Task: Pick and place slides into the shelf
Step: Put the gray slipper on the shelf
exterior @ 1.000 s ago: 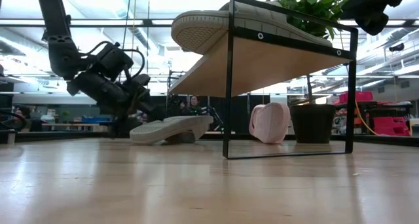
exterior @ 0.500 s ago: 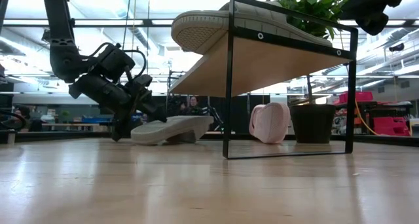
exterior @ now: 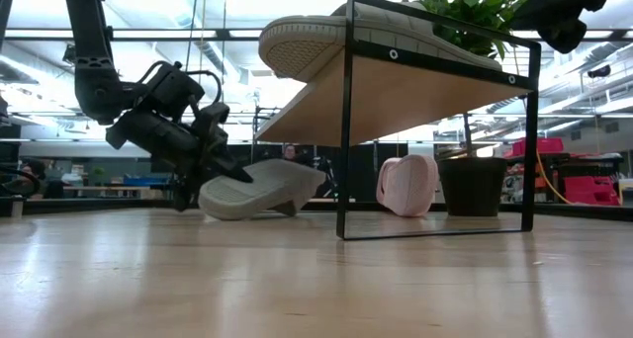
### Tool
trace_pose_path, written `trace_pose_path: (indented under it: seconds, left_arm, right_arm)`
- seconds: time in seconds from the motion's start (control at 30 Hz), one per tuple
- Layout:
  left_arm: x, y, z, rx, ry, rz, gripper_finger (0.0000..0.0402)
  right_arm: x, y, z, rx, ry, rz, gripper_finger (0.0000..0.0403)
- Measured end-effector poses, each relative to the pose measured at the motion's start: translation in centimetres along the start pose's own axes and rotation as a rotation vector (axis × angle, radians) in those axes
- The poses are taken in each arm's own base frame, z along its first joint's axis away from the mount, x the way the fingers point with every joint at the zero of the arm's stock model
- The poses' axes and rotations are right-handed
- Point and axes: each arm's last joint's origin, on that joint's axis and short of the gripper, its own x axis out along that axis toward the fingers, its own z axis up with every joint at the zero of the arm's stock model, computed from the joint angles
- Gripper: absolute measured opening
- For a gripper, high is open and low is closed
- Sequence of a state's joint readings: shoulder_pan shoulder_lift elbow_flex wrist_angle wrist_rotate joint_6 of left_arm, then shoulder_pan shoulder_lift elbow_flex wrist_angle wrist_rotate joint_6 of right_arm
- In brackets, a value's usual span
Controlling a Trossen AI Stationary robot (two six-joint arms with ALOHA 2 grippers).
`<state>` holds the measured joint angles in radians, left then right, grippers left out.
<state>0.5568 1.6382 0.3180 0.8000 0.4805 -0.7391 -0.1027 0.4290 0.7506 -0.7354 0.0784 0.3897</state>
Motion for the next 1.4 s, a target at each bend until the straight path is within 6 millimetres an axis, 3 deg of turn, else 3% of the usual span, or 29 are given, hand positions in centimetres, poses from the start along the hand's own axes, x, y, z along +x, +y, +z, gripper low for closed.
trace_pose_path:
  seconds: [0.4,0.97,1.2,1.4]
  left_arm:
    - [-1.2,-0.7,-0.8,-0.106,0.160,0.003,0.0075]
    - [-8.7,-4.7,-3.6,-0.183,0.367,0.087,0.0073]
    - [-12.3,-9.4,-3.3,-0.137,0.417,0.012,0.0071]
    - [-16.3,-14.5,-1.5,-0.070,0.389,-0.067,0.0071]
  right_arm:
    - [0.0,0.0,0.0,0.002,0.003,0.007,0.0080]
    - [0.0,0.0,0.0,-0.052,0.005,0.011,0.0078]
    - [0.0,0.1,-0.1,-0.054,0.017,0.039,0.0078]
    - [0.0,0.2,-0.1,-0.060,0.022,0.054,0.0078]
